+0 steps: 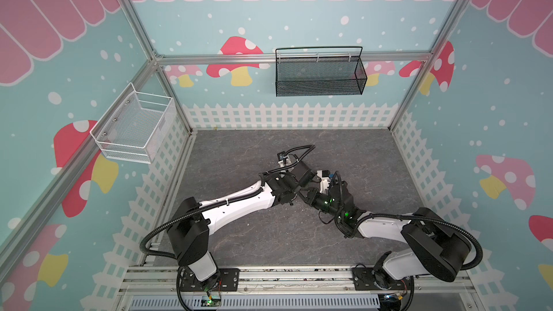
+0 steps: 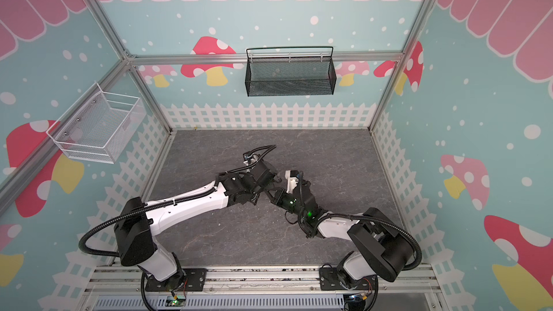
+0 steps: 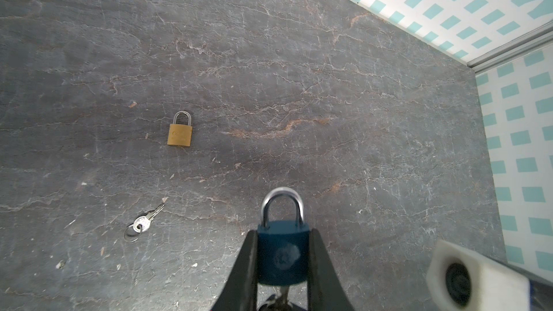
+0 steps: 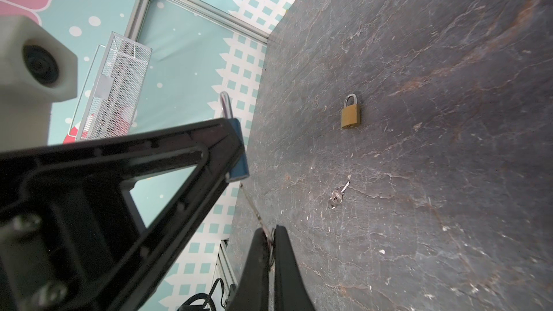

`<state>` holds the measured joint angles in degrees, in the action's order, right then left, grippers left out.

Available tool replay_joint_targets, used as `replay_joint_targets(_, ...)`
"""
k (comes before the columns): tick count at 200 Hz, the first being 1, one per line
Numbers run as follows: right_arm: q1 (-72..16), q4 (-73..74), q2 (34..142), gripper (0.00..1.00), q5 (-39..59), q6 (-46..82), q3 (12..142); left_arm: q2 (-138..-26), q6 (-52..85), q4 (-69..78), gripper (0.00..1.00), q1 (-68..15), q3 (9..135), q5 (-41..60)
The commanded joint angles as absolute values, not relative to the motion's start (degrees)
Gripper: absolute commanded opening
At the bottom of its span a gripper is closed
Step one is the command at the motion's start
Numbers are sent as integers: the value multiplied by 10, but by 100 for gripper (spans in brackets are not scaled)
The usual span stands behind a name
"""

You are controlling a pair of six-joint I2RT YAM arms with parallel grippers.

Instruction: Unlock with the key

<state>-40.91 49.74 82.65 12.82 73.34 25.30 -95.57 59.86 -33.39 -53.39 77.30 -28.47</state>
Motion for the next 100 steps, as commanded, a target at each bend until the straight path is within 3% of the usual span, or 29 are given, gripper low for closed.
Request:
replay_joint_targets(1,-415,514,829,0,118,743,266,-962,612,-335,0,-536,768,-299)
replay_joint_targets(100,-421,485,819,0,73,742,265,-964,613,-339,0,-537,762,-297)
